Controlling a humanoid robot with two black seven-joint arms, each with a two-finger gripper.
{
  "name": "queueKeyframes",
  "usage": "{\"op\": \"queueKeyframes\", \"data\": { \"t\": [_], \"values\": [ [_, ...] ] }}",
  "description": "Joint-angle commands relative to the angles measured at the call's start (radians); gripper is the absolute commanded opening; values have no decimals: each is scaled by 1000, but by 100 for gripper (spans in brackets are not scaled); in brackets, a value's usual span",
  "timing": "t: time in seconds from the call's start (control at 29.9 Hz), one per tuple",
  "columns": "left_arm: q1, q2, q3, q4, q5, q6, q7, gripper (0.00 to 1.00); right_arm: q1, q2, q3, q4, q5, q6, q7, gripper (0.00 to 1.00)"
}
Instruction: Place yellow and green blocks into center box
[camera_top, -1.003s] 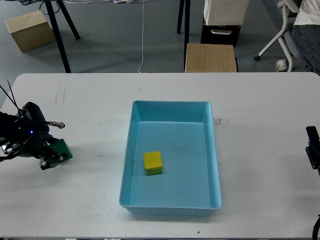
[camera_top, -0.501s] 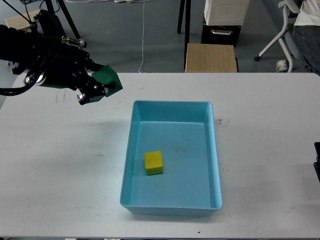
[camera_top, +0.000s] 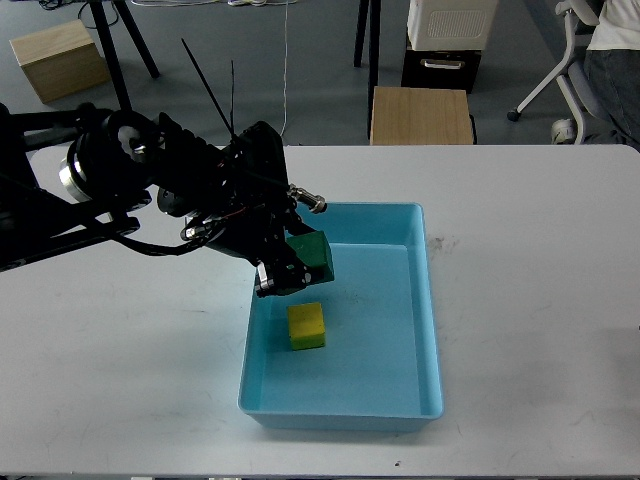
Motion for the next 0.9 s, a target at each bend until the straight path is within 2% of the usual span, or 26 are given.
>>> {"op": "queueKeyframes", "data": {
  "t": [0.0, 0.17, 0.6, 0.67, 0.7, 0.77, 0.87],
  "values": [
    [43, -7, -1, 16, 23, 0, 0, 19, 0, 1, -2, -1, 0, -1, 0, 99],
    [91, -8, -2, 16, 26, 0, 0, 20, 0, 1, -2, -3, 0, 1, 0, 99],
    [125, -38, -2, 16, 26, 0, 0, 24, 2, 1, -2, -7, 0, -1, 0, 99],
    [125, -38, -2, 17, 24, 0, 0, 29, 2, 1, -2, -11, 0, 1, 0, 99],
    [125, -38, -2, 17, 24, 0, 0, 34, 2, 1, -2, -9, 0, 1, 0, 99],
    [126, -38, -5, 17, 21, 0, 0, 50, 2, 1, -2, -11, 0, 1, 0, 99],
    [136, -37, -14, 17, 10, 0, 0, 62, 3, 1, -2, -11, 1, 1, 0, 99]
  ]
}}
